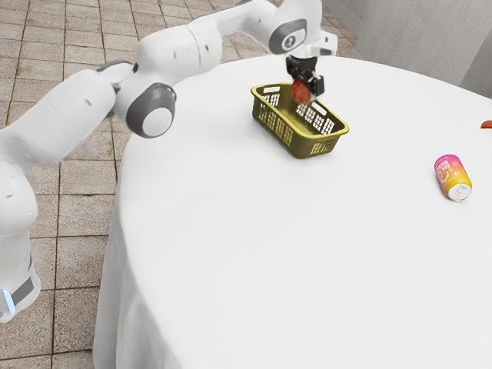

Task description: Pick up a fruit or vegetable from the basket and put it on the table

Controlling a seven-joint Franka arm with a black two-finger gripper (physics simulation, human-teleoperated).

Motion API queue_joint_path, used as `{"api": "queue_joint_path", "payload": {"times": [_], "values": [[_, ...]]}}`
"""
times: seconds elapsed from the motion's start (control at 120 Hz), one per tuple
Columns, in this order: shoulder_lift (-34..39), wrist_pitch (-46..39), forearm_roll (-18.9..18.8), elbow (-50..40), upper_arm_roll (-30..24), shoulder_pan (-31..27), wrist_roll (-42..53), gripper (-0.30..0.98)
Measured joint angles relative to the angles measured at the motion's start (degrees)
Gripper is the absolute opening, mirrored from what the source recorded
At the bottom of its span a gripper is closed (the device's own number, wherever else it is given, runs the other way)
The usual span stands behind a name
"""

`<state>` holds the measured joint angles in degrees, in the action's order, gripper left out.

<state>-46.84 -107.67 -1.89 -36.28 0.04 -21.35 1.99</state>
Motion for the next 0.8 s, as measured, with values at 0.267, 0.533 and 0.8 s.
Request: {"api": "queue_joint_path", "payload": {"times": [0.267,0.533,0.8], "values": [[10.5,3.9,-0.6,-10.5,-0.4,9.1,0.8,0.34],[10.9,5.2,-2.0,-10.9,-0.3,15.3,1.4,0.33],[10.9,6.0,-3.0,-10.9,-0.3,16.6,1.8,0.54]]}}
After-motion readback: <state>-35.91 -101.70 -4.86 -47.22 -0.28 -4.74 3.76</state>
